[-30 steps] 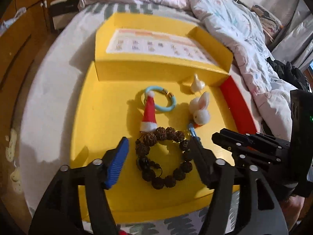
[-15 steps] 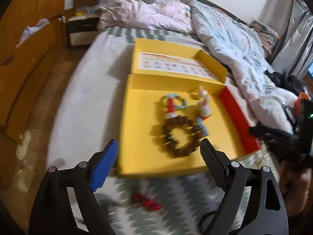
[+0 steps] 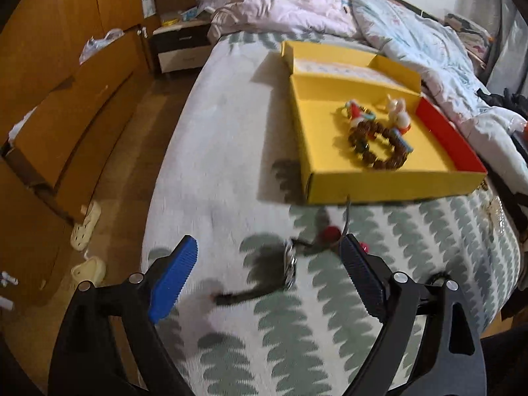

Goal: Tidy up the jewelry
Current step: 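Move the left tool to the black watch while the right tool approaches the pearl claw clip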

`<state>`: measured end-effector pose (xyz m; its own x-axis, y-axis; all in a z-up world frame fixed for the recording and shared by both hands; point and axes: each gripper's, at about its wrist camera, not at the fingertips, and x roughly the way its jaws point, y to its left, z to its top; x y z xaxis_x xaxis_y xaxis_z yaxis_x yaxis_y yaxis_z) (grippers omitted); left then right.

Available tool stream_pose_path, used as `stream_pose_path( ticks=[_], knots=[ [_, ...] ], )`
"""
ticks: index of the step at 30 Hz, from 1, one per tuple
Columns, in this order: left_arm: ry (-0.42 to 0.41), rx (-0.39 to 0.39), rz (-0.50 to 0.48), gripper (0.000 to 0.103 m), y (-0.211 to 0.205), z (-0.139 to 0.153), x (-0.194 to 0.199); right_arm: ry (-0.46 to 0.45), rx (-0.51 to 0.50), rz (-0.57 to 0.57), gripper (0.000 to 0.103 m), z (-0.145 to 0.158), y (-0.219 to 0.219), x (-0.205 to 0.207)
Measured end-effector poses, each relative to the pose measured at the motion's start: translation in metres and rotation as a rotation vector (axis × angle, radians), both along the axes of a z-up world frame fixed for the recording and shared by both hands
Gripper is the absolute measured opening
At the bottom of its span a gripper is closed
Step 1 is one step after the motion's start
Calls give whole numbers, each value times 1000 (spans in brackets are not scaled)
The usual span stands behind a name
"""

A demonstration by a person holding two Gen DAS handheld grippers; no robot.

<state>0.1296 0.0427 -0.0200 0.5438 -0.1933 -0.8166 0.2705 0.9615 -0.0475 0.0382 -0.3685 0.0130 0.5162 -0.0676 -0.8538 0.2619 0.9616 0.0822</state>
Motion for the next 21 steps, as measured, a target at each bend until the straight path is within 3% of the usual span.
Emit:
stream_pose_path(
  ticks=[6,13,21],
  knots=[
    [44,15,-4,87,-1,-15,-8,51,39,-63,67,-13,-11,-2],
    [60,28,-19,88,-7,-19,-7,87,-13,-76,70,-21,1,13],
    [92,98,-20,88,-18,-34,-5,139,-64,-96,76,-34,4,22]
  ],
)
